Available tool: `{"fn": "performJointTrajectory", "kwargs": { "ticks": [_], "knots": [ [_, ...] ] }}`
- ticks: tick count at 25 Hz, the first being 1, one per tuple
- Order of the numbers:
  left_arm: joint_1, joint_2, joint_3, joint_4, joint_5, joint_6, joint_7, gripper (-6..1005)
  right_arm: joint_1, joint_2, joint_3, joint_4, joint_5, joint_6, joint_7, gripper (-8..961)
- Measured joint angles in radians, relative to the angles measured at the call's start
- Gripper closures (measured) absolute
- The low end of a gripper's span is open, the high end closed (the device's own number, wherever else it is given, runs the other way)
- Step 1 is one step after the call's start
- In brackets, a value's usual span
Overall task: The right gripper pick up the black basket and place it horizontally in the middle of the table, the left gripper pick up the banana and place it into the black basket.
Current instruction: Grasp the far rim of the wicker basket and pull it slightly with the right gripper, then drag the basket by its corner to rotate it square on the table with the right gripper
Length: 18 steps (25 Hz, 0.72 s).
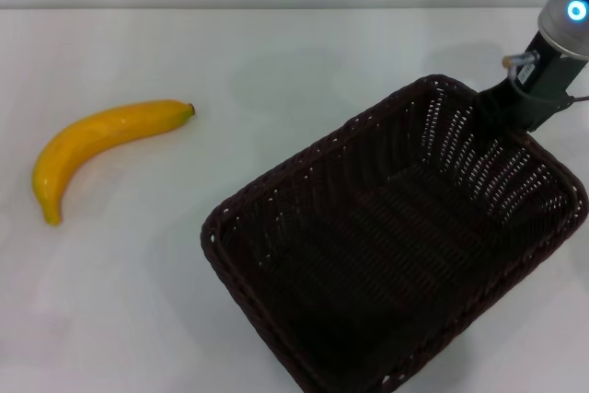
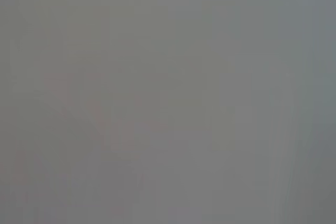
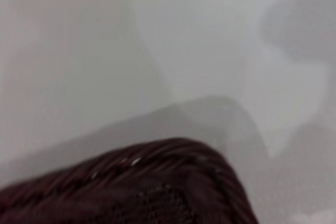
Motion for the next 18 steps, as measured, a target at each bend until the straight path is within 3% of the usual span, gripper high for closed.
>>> {"fn": "performJointTrajectory", "kwargs": {
  "ticks": [6,9,14,18],
  "knots": [
    [-0.003,0.009,-0.025,0.021,0.003,0.003,0.104,262,-0.014,0.006,0.056,0.0,0.062,-0.016,0.176,711],
    [0.005,0.01,-0.045,0.043,0.002,0.005,0.149,262,-0.052,0.001,0.055,-0.022,0.15,-0.041,0.264,714],
    [0.001,-0.001,-0.151,0.046,0.003,0.01,0.211,261,-0.13,0.006,0.011,-0.122,0.195,-0.05,0.435,720],
    [-0.011,-0.004,-0.158,0.044,0.003,0.04,0.235,261,-0.141,0.001,-0.078,-0.16,0.214,-0.027,0.497,724]
  ]
}}
